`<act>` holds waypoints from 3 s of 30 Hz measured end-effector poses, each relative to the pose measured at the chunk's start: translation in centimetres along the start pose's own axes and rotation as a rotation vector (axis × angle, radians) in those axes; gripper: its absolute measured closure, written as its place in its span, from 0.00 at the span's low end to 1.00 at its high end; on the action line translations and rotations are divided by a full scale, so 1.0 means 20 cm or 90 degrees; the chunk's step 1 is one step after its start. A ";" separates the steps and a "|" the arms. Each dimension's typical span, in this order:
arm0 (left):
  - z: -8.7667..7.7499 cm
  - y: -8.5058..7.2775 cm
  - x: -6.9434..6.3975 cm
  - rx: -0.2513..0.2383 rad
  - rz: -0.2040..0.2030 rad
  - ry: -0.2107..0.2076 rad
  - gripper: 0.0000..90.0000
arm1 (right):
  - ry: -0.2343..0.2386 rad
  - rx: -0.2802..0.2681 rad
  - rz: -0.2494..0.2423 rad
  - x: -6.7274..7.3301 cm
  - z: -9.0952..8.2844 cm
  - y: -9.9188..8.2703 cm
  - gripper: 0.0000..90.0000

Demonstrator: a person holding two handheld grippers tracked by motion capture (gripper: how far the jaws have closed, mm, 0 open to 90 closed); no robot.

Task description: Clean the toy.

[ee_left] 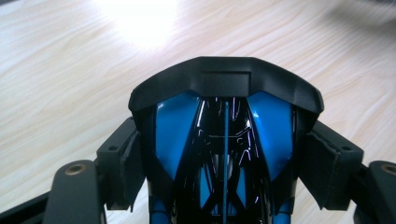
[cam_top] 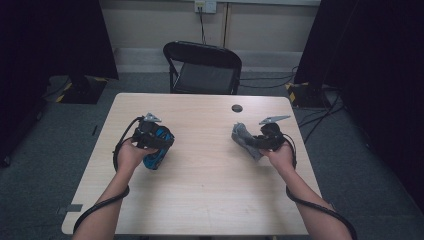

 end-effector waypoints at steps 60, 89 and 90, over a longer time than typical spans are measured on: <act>0.23 -0.05 0.05 0.055 -0.019 0.020 0.19 | -0.090 0.005 0.017 -0.15 0.04 -0.15 0.30; 0.07 0.00 -0.30 -0.026 0.050 -0.070 0.17 | -0.019 -0.010 -0.101 0.19 0.00 -0.02 0.15; 0.08 0.00 -0.31 -0.026 0.052 -0.067 0.17 | -0.021 -0.011 -0.102 0.20 0.00 -0.02 0.15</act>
Point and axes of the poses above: each handheld gripper's, and its own axes: z roughly forward along the jaws, y roughly out of its top, x roughly to its left, the point moved 4 cm from there along z, roughly forward along the jaws, and after that the axes turned 8 degrees about x, right-handed, at the moved point
